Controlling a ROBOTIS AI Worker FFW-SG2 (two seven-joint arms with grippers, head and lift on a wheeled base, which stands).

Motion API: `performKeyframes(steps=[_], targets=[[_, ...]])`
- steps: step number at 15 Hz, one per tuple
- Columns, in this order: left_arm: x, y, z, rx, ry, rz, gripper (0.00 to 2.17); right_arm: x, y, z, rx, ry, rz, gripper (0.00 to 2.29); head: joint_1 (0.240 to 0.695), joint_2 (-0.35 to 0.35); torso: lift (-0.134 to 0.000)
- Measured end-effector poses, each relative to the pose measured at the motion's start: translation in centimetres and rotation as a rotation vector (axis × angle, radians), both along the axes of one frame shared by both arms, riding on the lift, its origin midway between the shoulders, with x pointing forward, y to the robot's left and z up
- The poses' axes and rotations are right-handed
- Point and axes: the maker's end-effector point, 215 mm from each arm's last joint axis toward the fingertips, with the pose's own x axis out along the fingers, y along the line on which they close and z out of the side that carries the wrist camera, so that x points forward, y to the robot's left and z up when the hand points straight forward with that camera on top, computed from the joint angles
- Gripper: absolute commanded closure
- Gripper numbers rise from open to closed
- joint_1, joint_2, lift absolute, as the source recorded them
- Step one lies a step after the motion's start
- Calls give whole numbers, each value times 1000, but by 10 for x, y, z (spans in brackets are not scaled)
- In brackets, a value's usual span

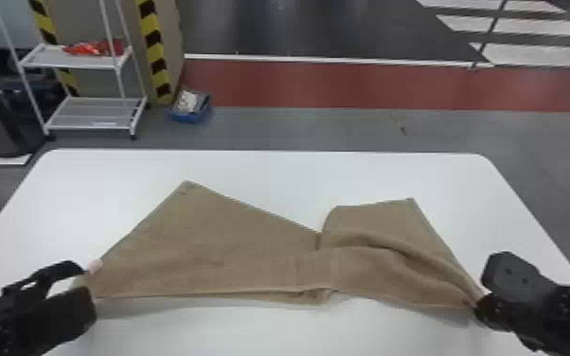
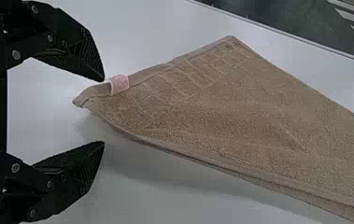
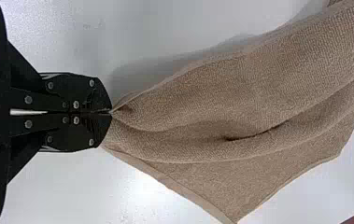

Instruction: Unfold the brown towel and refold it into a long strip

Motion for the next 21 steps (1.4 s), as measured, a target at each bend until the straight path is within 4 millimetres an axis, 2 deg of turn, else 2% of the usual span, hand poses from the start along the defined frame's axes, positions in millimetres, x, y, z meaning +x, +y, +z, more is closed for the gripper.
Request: performKeyframes(steps=[1, 2, 3, 6, 8, 11, 13, 15, 17, 18, 20, 21], targets=[[1, -5, -2, 8, -10, -25, 768, 1, 1, 1, 1, -3, 0, 2020, 695, -70, -118], [1, -10, -4, 15, -13, -46, 1531, 1, 1, 2, 3, -6, 0, 2020, 695, -75, -118], [1, -13, -7, 25, -20, -63, 1939, 2, 2, 3, 5, -8, 1, 2020, 695, -79, -118], [11, -5, -4, 65, -98, -32, 1946, 3, 1, 8, 13, -20, -4, 2020, 695, -71, -118], [7, 6, -2, 84, -90, 2, 1946, 5, -5, 16, 18, -36, -18, 2020, 695, -66, -118], [-17, 28, 8, 83, -10, 74, 1946, 5, -11, 28, 22, -53, -27, 2020, 695, -49, -118], [-41, 41, 20, 80, 35, 127, 1946, 2, -11, 35, 24, -57, -27, 2020, 695, -26, -118], [-62, 48, 30, 69, 73, 173, 1946, 3, -15, 44, 30, -74, -36, 2020, 695, -21, -118], [-63, 48, 54, 52, 53, 210, 1946, 10, -18, 66, 62, -127, -52, 2020, 695, -23, -118], [-58, 48, 73, 38, 19, 229, 1946, 19, -18, 84, 100, -172, -77, 2020, 695, -25, -118], [-36, 41, 114, -8, -68, 257, 2142, 42, -18, 118, 182, -250, -146, 2057, 695, -32, -118], [-19, 35, 134, -42, -119, 272, 2142, 55, -14, 133, 220, -283, -179, 2155, 695, -33, -118]])
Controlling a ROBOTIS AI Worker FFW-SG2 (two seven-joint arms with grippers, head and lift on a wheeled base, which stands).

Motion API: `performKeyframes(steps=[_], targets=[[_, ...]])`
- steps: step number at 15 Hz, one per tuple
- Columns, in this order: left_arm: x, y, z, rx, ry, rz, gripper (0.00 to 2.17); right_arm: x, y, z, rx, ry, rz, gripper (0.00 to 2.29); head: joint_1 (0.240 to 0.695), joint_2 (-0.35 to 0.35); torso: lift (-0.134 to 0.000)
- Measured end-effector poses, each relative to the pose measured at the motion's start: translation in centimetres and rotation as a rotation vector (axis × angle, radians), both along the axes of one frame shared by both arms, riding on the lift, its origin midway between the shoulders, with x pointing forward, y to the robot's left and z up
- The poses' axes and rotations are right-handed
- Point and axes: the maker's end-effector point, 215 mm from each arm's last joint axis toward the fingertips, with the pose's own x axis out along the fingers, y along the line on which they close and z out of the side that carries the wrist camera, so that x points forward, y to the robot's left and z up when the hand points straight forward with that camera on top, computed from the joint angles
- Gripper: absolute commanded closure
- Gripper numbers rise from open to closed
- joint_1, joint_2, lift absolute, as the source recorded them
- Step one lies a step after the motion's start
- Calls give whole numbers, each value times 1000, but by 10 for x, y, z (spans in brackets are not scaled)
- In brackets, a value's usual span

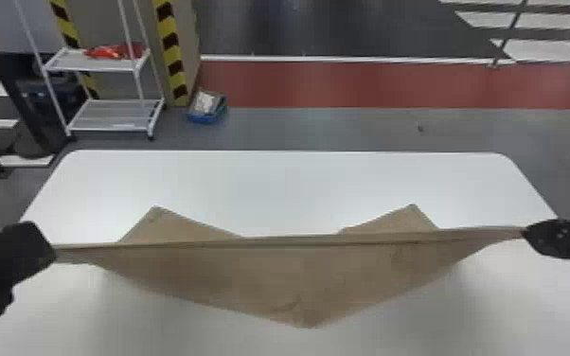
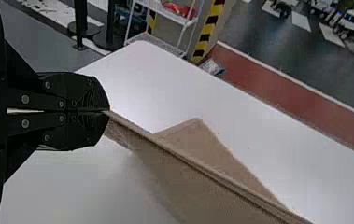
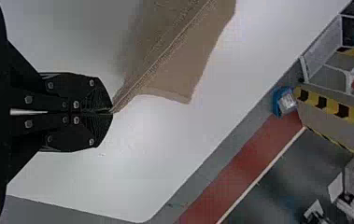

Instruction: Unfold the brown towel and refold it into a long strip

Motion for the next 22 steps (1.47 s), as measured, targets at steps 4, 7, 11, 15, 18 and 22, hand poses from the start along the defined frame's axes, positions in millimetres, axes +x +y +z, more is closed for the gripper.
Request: performKeyframes(steps=[4, 7, 11, 15, 18, 22], targets=[[70, -45, 34, -99, -108, -32, 2142, 57, 39, 25, 111, -45, -36, 2253, 695, -37, -118], [139, -74, 50, -161, -162, -43, 2142, 119, 63, 35, 177, -51, -74, 2253, 675, -36, -118], [235, -92, 110, -228, -269, 12, 2142, 190, 64, 76, 217, -112, -196, 2253, 529, -44, -118], [270, -60, 200, -290, -424, 118, 2142, 224, 39, 153, 340, -212, -315, 2253, 379, -38, -118], [206, -18, 218, -373, -528, 175, 2142, 176, 8, 168, 426, -265, -307, 2253, 358, -34, -118], [91, 0, 114, -200, -477, 138, 2142, 69, -5, 79, 338, -206, -182, 2253, 577, -33, -118]])
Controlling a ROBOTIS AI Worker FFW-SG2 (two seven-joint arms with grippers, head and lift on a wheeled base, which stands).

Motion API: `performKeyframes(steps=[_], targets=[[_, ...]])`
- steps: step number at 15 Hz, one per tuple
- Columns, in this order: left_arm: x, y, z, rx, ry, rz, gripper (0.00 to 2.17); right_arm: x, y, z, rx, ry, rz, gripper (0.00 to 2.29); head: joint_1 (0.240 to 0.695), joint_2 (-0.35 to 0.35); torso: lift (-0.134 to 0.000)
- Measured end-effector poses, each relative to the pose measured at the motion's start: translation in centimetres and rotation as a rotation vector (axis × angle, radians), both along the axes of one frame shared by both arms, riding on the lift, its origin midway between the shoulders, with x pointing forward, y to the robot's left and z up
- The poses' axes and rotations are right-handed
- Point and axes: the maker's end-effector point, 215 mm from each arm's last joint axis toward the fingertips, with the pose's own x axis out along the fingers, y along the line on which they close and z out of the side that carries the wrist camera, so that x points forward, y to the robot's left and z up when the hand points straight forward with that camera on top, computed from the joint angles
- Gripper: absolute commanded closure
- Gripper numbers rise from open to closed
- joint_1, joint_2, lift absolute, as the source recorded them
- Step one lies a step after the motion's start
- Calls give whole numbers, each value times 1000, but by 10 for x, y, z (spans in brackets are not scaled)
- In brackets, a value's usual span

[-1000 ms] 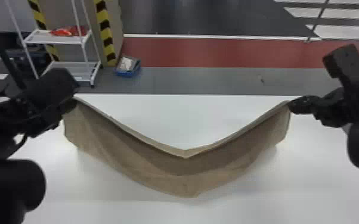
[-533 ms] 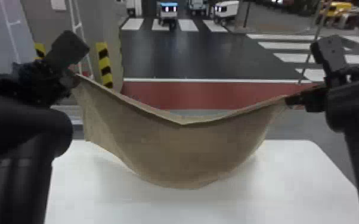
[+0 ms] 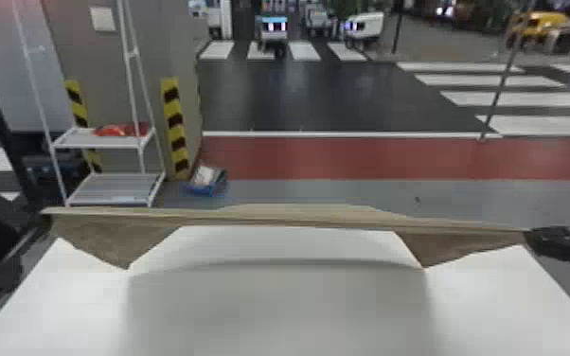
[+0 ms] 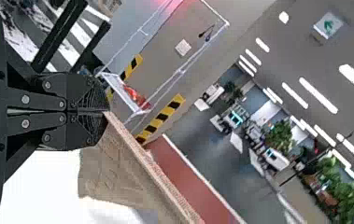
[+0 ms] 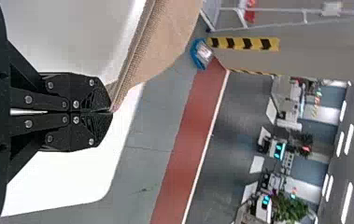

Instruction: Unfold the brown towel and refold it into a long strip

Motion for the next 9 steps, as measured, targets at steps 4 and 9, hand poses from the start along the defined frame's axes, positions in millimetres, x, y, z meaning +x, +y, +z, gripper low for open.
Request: performKeyframes(steps=[4, 9], targets=[[-57, -22, -129, 77, 189, -120, 2142, -83, 13, -91, -107, 134, 176, 2253, 695, -49, -118], [-104, -11, -194, 105, 352, -199, 2142, -146, -8, -121, -146, 228, 259, 2253, 695, -79, -118]])
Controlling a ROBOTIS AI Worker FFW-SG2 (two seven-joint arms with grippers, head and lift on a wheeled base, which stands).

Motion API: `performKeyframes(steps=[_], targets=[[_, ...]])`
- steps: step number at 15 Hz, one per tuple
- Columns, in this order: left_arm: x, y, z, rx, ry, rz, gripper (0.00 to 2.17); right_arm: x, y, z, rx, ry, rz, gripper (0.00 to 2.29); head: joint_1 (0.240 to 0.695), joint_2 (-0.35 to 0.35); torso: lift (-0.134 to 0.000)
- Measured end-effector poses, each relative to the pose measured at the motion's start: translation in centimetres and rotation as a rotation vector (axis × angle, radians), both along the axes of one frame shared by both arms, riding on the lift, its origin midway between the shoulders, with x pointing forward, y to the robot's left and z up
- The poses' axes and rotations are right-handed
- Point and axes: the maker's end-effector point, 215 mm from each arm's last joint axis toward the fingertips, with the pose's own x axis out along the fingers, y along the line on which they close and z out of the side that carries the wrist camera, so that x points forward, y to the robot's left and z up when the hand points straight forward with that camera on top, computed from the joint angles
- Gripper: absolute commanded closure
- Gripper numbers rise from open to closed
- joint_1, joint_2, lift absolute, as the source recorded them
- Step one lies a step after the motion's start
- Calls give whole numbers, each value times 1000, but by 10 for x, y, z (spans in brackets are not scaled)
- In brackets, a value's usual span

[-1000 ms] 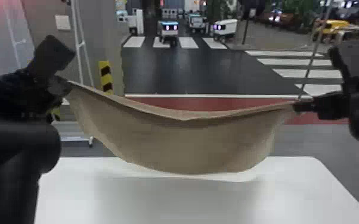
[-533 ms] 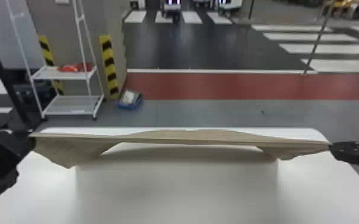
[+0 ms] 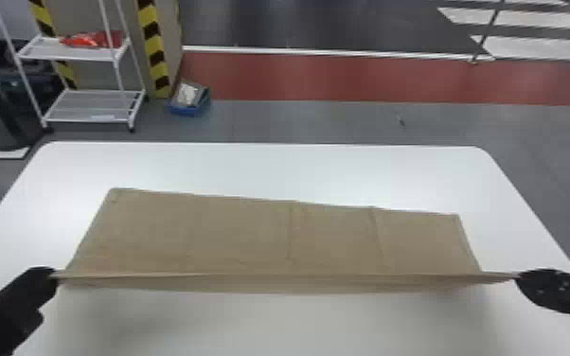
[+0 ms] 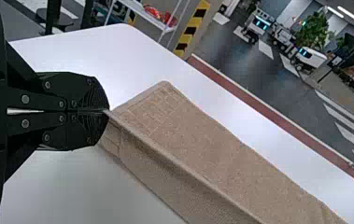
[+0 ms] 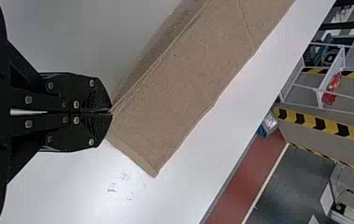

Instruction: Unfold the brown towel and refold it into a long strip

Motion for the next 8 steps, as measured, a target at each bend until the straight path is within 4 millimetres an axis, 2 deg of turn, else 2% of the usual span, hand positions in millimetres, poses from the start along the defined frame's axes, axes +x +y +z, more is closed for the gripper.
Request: performKeyframes(steps=[1, 3, 6, 8], targets=[[1, 3, 2, 1, 8, -5, 2142, 1, -2, 2, 1, -4, -7, 2253, 695, -77, -118], [15, 0, 10, -4, 22, -30, 2142, 12, -8, 8, 23, -8, -44, 2253, 695, -81, -118], [66, -15, 26, 0, 23, -68, 2142, 49, -7, 1, 68, 45, -78, 2256, 695, -96, -118], [100, -19, 30, 22, 28, -77, 2142, 72, -5, -6, 72, 88, -89, 2253, 695, -92, -118]])
